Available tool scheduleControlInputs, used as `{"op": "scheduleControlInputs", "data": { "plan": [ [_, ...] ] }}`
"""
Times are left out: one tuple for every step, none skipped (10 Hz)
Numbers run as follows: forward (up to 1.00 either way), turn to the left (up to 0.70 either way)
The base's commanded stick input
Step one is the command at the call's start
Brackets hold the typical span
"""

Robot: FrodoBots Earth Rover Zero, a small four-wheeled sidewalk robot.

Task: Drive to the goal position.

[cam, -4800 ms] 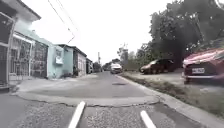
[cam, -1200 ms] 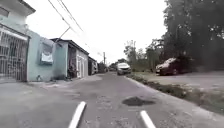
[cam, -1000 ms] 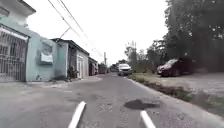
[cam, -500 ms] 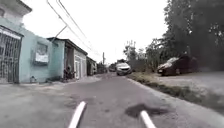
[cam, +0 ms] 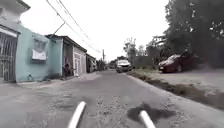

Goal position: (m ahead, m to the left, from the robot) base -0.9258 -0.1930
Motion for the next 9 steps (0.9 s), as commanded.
{"op": "scheduleControlInputs", "data": {
  "plan": [
    [0.70,0.00],
    [0.70,0.00],
    [0.70,0.00],
    [0.70,0.00],
    [0.70,0.00],
    [0.70,0.00],
    [0.70,0.00],
    [0.85,0.00],
    [0.85,0.00]
  ]
}}
